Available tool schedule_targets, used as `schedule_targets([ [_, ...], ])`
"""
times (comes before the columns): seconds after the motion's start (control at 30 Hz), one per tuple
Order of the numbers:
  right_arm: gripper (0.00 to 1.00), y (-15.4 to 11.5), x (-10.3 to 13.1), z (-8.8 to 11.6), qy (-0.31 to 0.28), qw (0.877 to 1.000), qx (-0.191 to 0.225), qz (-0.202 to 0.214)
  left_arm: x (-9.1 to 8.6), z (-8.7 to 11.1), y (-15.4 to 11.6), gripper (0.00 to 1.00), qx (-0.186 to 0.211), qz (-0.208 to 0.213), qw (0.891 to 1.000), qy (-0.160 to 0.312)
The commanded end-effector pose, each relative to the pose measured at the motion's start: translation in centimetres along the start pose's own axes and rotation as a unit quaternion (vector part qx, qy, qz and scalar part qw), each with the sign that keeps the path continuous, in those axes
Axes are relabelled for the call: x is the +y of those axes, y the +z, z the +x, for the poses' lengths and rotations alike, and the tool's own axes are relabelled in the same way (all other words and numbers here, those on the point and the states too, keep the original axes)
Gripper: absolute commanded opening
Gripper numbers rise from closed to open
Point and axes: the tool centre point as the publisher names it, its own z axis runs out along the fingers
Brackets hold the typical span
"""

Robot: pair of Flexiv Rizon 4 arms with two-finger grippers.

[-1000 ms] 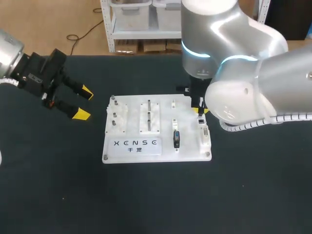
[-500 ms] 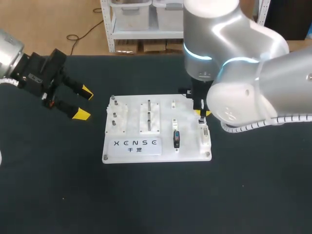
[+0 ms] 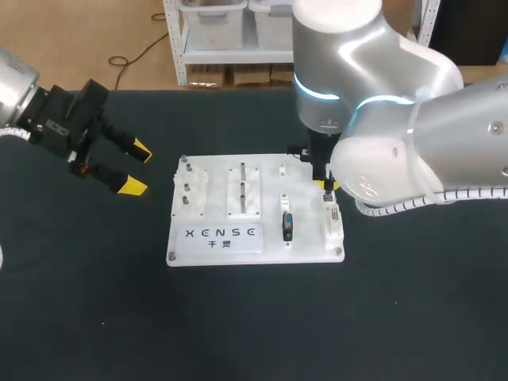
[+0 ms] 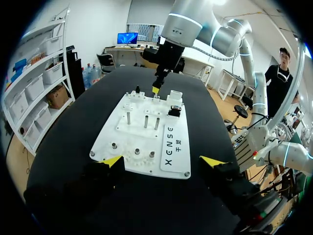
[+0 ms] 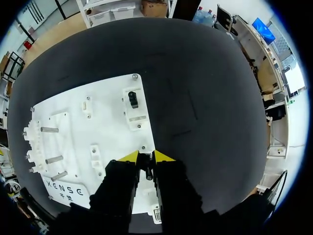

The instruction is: Insert the USB connector, Ethernet cable, and multi-pin plug into their matching sockets one by one.

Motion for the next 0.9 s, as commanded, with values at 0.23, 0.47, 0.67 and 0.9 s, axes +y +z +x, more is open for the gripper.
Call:
schedule_targets([
  [0.23,0.0,0.9,-0.1,0.5,-0.006,1.0,-0.002,0.012,0.1,0.1,0.0,1.0,-0.001,0.0,1.0,0.001],
  [0.47,0.0,1.8,-0.2,1.0,-0.011,1.0,0.002,0.02,0.1,0.1,0.0,1.0,-0.001,0.0,1.0,0.001],
  [0.67,0.0,3.3,-0.6,0.7,-0.001,0.999,0.008,0.036,0.1,0.1,0.0,1.0,-0.001,0.0,1.0,0.001],
  [0.9,0.0,3.3,-1.1,0.1,0.011,0.999,0.004,0.036,0.1,0.1,0.0,1.0,-0.001,0.0,1.0,0.001],
])
